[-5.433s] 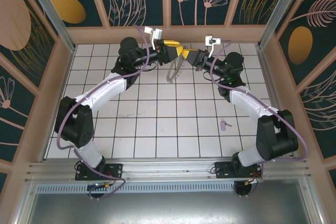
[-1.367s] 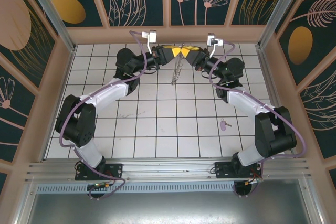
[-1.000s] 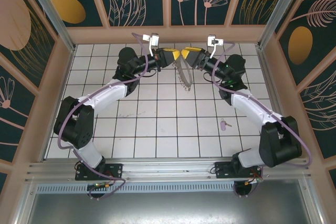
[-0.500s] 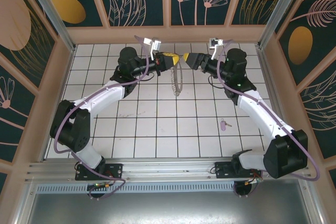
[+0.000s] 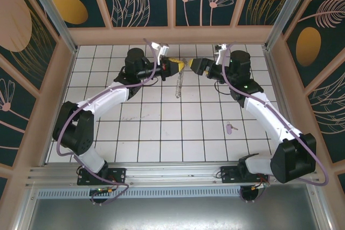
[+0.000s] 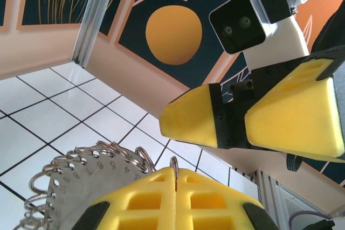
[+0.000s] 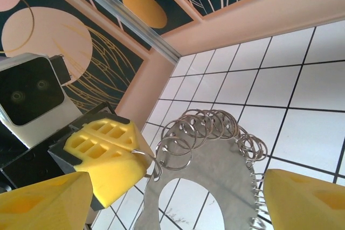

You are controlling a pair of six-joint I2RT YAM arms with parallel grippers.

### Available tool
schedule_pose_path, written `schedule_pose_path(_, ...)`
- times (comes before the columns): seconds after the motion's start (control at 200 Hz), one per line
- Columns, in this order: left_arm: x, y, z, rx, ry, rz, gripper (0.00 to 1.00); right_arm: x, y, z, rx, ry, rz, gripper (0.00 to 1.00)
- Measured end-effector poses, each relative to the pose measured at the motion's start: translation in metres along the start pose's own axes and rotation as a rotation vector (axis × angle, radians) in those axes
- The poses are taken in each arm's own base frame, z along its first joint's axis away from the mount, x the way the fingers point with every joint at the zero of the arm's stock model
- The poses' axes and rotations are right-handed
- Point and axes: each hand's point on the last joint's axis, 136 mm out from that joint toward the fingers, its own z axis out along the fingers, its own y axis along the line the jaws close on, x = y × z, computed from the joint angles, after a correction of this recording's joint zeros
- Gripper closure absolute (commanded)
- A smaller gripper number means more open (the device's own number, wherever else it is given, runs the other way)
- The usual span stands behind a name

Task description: Put the keys on the keyring

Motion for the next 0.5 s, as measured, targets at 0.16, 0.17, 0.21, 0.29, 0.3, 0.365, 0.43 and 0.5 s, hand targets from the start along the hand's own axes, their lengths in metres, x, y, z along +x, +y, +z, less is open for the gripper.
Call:
schedule_pose_path(0.16, 0.007, 0.005, 0.003, 0.001, 0.023, -0.009, 1.0, -0.002, -0.001, 0.0, 0.017, 0.014, -0.004, 0.17)
schedule_pose_path(0.17, 0.007, 0.005, 0.003, 0.001, 0.024, -0.01, 1.0, -0.002, -0.001, 0.0, 0.017, 0.015, -0.004, 0.17)
schedule_pose_path(0.21, 0.008, 0.006, 0.004, -0.001, 0.03, -0.012, 1.0, -0.006, 0.001, 0.0, 0.017, 0.012, -0.006, 0.17)
schedule_pose_path(0.29, 0.007, 0.005, 0.004, -0.003, 0.041, -0.005, 1.0, -0.015, 0.004, -0.001, 0.018, 0.001, -0.012, 0.17)
schedule_pose_path(0.3, 0.006, 0.005, 0.004, -0.004, 0.041, -0.004, 1.0, -0.015, 0.004, -0.001, 0.017, 0.0, -0.013, 0.17)
schedule_pose_path(0.365, 0.002, 0.004, 0.005, -0.005, 0.044, 0.004, 1.0, -0.022, 0.007, -0.002, 0.014, -0.008, -0.017, 0.17)
schedule_pose_path(0.43, -0.004, 0.001, 0.006, -0.002, 0.038, 0.012, 1.0, -0.027, 0.011, -0.003, 0.006, -0.011, -0.019, 0.17)
schedule_pose_path(0.5, -0.01, -0.001, 0.006, 0.001, 0.031, 0.02, 1.0, -0.031, 0.012, -0.002, 0.002, -0.01, -0.02, 0.17)
